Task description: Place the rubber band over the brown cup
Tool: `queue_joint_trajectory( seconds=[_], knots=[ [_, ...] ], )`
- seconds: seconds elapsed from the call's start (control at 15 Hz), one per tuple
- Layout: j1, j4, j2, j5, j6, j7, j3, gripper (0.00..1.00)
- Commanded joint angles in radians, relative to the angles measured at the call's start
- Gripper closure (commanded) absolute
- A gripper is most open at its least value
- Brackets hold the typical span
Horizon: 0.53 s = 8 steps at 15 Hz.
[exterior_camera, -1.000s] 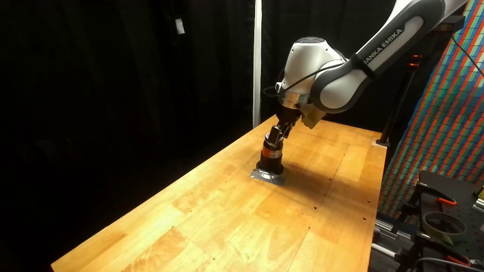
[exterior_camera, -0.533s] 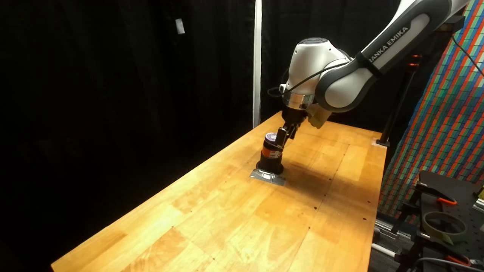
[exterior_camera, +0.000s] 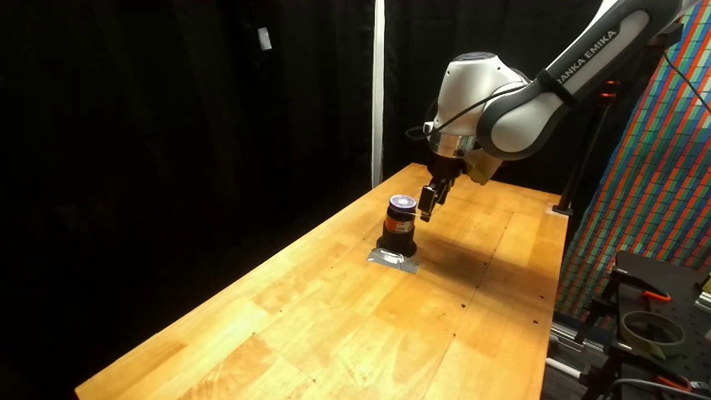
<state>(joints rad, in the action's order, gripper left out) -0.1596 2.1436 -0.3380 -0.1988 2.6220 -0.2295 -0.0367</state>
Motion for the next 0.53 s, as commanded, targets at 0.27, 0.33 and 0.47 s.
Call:
queue_joint_trajectory(
  seconds=[0.27,0.33,0.47],
  knots=[
    [0.065,0.300,0.171,0.058,0.298,0.123,0.043,0.73],
    [0.072,0.345,0.187,0.061,0.382,0.134,0.046,0.80],
    [0.091,0.425,0.205,0.088,0.557,0.160,0.064,0.91]
  ],
)
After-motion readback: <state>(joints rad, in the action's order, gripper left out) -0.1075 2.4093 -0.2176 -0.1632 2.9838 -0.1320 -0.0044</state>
